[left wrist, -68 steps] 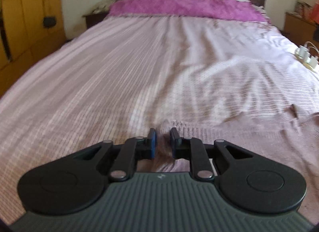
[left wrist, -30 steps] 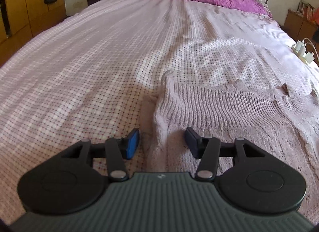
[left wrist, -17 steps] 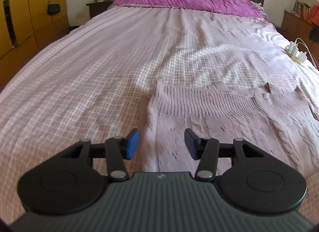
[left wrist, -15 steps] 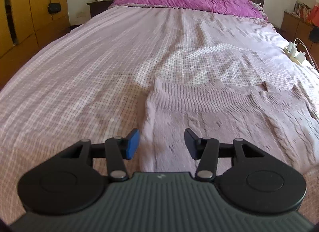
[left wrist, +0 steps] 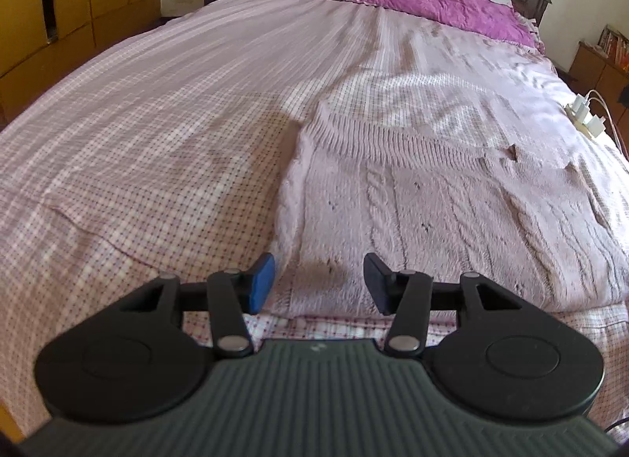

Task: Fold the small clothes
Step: 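Grasp the cardigan sleeve cuff with the right tool and lay it along the body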

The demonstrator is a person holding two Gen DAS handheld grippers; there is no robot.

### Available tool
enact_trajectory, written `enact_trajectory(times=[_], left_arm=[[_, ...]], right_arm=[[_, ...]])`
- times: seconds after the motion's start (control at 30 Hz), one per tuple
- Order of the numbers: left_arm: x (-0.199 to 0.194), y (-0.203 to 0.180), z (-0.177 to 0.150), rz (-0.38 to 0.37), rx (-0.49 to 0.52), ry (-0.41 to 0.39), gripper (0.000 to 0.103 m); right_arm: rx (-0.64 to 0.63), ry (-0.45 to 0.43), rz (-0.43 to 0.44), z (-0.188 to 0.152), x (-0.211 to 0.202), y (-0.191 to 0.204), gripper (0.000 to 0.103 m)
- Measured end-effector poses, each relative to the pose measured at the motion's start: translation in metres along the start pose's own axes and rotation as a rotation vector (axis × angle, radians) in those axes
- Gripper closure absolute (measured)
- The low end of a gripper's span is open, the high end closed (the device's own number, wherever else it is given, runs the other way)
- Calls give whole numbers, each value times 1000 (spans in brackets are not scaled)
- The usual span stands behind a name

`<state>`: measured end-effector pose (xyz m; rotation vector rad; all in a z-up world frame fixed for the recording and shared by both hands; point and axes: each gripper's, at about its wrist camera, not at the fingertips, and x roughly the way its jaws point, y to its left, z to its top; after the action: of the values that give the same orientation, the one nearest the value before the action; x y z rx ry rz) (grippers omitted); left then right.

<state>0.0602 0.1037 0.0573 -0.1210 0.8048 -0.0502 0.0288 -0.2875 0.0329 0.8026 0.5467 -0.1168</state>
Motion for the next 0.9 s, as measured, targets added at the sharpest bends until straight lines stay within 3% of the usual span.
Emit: enact_trajectory(times=[0.2, 0.4, 0.57, 0.67, 0.7, 0.73, 0.8, 0.9], left_arm=[[3, 2, -3, 28, -14, 4, 51], [7, 2, -6, 42, -22, 12, 51], [8, 3, -5, 41, -27, 14, 51], [8, 3, -5, 42, -28, 15, 51], [8, 3, -5, 42, -27, 15, 51], [8, 3, -5, 43, -26, 15, 51], [8, 3, -5, 44, -25, 15, 51], [8, 3, -6, 44, -25, 16, 51]], right_arm=[[-10, 40, 23, -13, 5, 3, 24], [82, 67, 82, -16, 13, 3, 24], [85, 67, 88, -19, 16, 6, 28], [98, 64, 84, -20, 19, 5, 38], [104, 67, 78, -21, 19, 5, 45], [109, 72, 76, -22, 18, 4, 59], [150, 103, 102, -23, 21, -2, 69], [178, 105, 120, -25, 22, -6, 70]])
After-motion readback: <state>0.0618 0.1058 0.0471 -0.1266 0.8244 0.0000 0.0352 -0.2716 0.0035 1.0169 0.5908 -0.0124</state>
